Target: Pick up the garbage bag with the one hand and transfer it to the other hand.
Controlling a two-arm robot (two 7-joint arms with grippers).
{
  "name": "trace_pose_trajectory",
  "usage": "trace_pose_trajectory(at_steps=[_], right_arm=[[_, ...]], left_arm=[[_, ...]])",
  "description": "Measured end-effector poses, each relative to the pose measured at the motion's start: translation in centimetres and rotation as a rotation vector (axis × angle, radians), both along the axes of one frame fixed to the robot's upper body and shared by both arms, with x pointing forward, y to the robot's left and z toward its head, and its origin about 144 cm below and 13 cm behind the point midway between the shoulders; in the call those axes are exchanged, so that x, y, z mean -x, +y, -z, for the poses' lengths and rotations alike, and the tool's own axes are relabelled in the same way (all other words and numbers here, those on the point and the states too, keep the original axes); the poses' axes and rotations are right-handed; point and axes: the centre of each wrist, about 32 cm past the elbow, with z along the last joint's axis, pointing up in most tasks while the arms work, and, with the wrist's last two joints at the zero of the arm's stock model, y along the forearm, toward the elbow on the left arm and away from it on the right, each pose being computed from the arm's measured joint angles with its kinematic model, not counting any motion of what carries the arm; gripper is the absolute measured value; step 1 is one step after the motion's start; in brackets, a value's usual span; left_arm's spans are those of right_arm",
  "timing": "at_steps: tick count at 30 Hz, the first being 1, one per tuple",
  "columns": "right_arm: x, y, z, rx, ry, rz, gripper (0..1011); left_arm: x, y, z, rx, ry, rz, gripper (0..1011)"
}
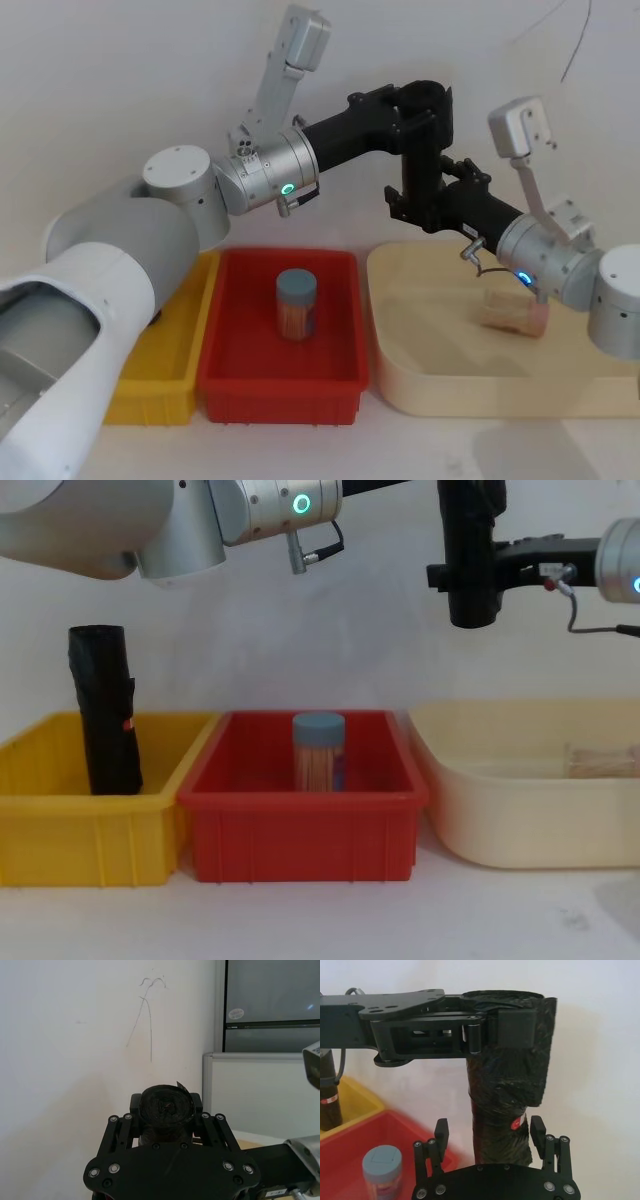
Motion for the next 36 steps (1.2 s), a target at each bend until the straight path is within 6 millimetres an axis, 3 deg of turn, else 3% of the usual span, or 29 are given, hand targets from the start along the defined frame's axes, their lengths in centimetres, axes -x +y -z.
trace_pose_trajectory(at_steps=[6,11,26,36], right_arm=[[-0.4,0.5,0.2,0.017,-0.006,0.01,1002],[-0.6,0.9,0.2,0.027,-0.013,0.016,918],[-0.9,1.3,0.4,0.041,-0.017,0.022,499],[-1.0,1.4,0.4,0.044,-0.019,0.023,497]], left_arm=[[0.0,0.0,0.0,0.0,0.0,0.0,544],[0.0,0.0,0.0,0.0,0.0,0.0,544],[0.0,0.0,0.0,0.0,0.0,0.0,544],[0.0,0.0,0.0,0.0,0.0,0.0,544]])
